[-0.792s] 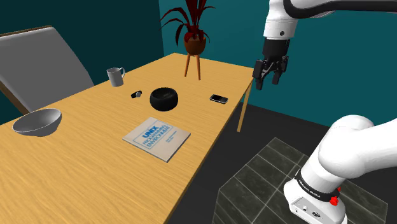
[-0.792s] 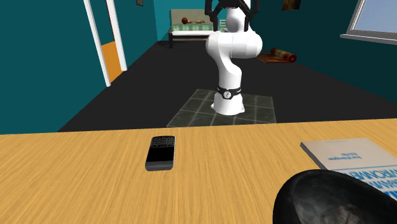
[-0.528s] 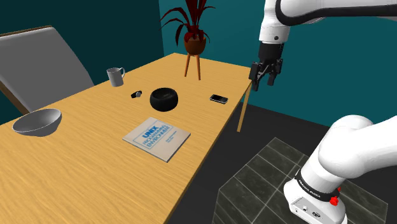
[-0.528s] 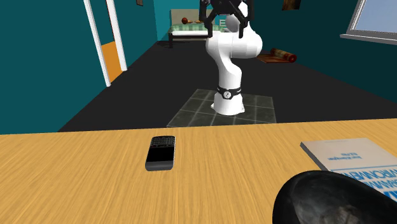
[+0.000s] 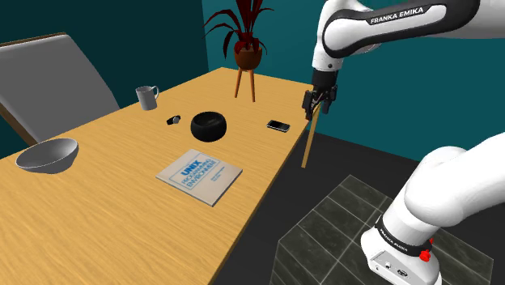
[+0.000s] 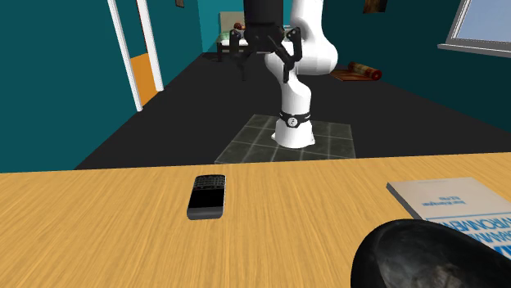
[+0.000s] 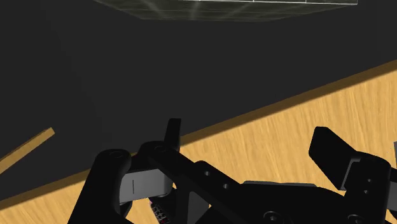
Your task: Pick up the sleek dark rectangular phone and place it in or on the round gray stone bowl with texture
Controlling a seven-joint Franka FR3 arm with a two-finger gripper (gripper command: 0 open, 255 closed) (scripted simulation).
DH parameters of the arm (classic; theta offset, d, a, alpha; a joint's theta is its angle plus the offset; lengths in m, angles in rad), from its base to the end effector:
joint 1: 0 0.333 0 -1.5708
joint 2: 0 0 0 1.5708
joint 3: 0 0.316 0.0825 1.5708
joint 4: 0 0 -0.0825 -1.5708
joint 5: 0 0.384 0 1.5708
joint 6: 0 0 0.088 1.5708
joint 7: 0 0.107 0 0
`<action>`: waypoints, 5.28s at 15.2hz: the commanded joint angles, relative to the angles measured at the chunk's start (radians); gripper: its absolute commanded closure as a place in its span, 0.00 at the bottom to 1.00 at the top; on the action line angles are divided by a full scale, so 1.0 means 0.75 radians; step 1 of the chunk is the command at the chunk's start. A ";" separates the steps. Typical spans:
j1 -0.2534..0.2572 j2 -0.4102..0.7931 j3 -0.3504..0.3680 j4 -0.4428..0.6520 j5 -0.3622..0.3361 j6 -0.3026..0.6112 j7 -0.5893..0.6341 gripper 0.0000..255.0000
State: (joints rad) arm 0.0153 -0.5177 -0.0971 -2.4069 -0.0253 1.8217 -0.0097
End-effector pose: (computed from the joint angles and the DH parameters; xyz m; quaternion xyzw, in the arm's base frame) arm 0.3852 -0.0364 0.4928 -0.9990 0.0253 0.0342 0.0132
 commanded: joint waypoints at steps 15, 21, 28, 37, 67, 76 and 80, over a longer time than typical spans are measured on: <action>0.002 0.775 -0.124 0.362 0.077 0.504 -0.390 0.00; -0.003 0.869 -0.121 0.361 0.103 0.603 -0.422 0.00; -0.004 0.897 -0.119 0.346 0.111 0.645 -0.428 0.00; -0.004 0.897 -0.119 0.346 0.111 0.645 -0.428 1.00; 0.003 0.704 -0.123 0.581 0.058 0.222 -0.386 1.00; 0.018 0.691 -0.108 0.707 0.054 0.083 -0.352 1.00; 0.076 0.753 -0.051 0.786 0.062 0.067 -0.239 1.00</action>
State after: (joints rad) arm 0.0597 0.0384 -0.1476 -1.8273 0.0203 1.8735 -0.2147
